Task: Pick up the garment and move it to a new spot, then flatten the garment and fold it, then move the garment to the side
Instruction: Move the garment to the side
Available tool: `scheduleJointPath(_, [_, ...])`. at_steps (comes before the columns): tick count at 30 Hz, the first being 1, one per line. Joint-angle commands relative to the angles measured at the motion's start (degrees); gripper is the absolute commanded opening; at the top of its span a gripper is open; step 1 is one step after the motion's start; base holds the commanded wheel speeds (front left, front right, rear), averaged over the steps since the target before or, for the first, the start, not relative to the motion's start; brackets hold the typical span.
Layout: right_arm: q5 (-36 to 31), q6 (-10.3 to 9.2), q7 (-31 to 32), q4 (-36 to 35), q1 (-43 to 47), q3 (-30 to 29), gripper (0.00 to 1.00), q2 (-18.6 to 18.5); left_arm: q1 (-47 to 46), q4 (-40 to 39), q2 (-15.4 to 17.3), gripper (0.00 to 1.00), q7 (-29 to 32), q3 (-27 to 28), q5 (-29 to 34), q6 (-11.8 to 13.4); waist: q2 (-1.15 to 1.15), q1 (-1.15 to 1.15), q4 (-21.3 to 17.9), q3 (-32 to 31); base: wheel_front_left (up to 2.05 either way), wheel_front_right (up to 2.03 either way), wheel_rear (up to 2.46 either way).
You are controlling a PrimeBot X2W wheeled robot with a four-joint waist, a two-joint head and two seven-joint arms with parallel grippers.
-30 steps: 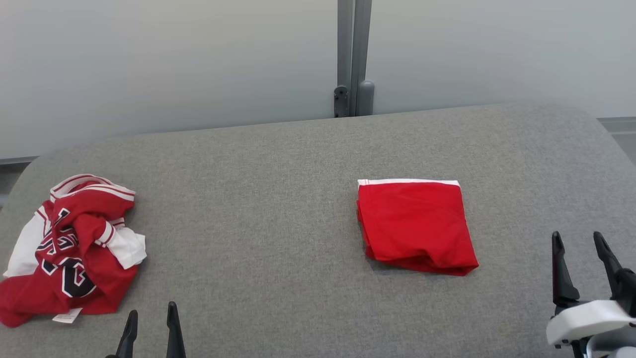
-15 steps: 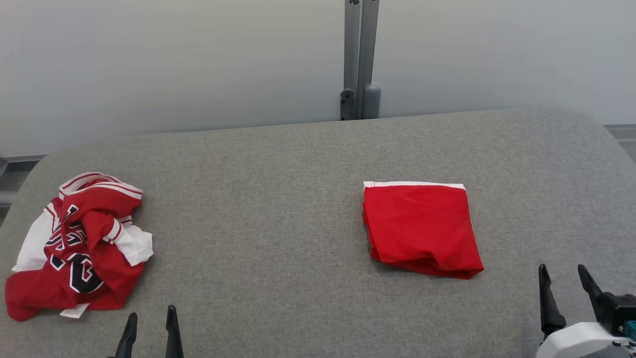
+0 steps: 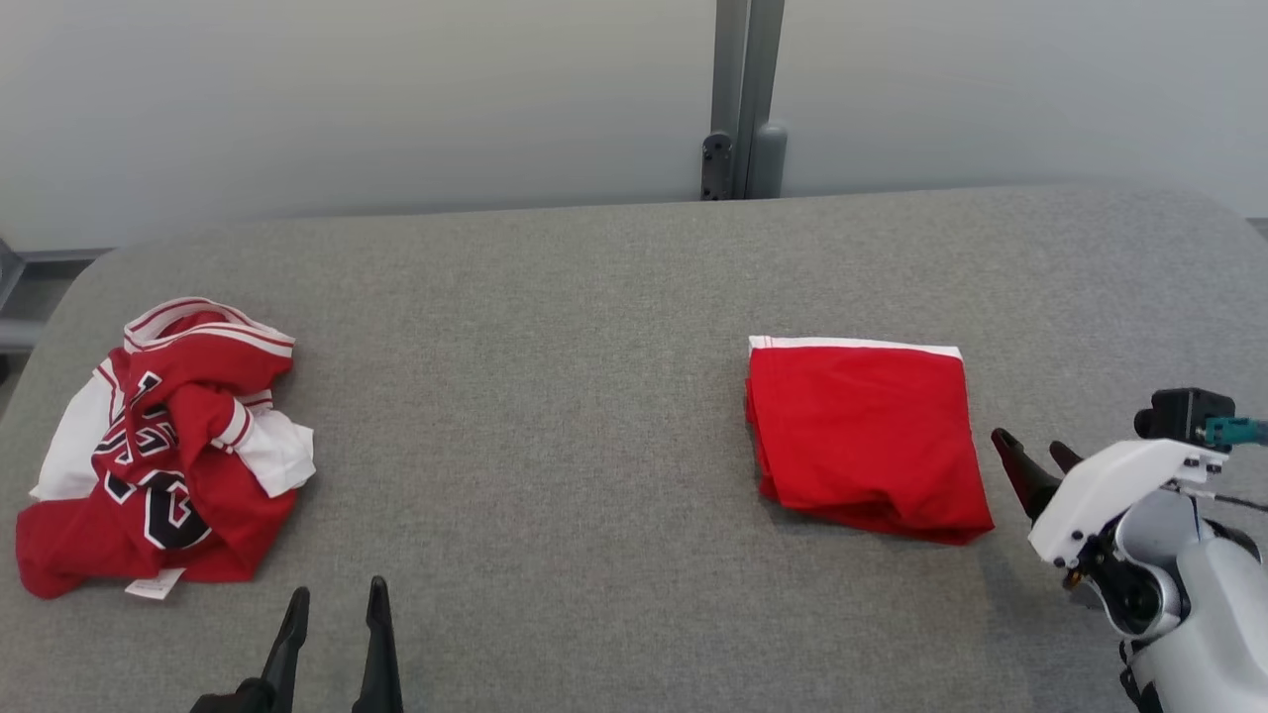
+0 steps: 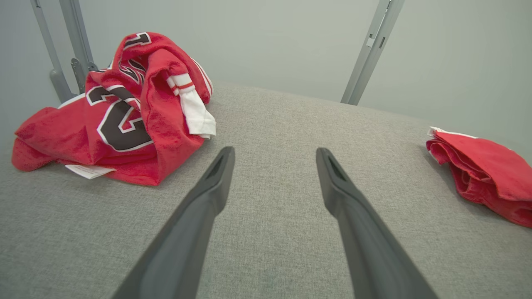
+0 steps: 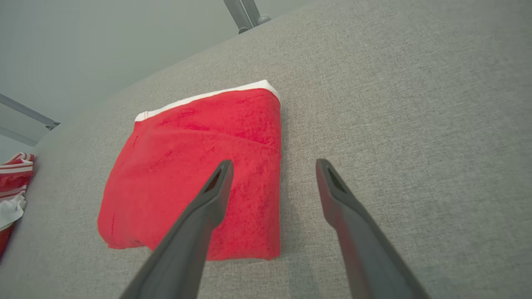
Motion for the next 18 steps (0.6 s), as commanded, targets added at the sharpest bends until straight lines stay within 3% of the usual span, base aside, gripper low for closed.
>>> scheduleJointPath(1, [0.4, 0.02, 1.4, 1.4, -2.0, 0.3, 1.00, -0.6, -1.7, 0.0, 0.1, 1.00, 0.0, -0.6, 0.7, -0.3, 0.00, 0.00, 2.0, 3.0, 0.00, 0.00, 0.00])
scheduleJointPath(11, [-0.4, 0.02, 2.0, 15.7, -12.2, 0.0, 1.00, 1.8, -5.7, 0.0, 0.1, 1.00, 0.0, -4.6, -0.9, 1.0, 0.00, 0.00, 6.2, 8.9, 0.00, 0.00, 0.00])
scheduleJointPath(12, [-0.2, 0.02, 1.6, 16.2, -12.9, 0.3, 0.34, 1.7, -5.9, -0.2, 0.1, 1.00, 0.0, -4.7, -1.0, 1.1, 0.00, 0.00, 6.2, 9.3, 0.00, 0.00, 0.00])
scheduleJointPath(13, [0.4, 0.02, 1.1, 16.2, -13.5, 0.9, 0.00, 1.9, -6.0, -0.4, 0.1, 1.00, 0.0, -4.8, -1.1, 1.3, 0.00, 0.00, 6.0, 9.7, 0.00, 0.00, 0.00])
scheduleJointPath(18, [3.2, 0.02, -0.4, 13.9, -16.4, 3.3, 0.00, 0.6, -6.8, -2.5, 0.1, 1.00, 0.0, -3.6, -2.2, 2.7, 0.00, 0.00, 2.6, 13.1, 0.00, 0.00, 0.00])
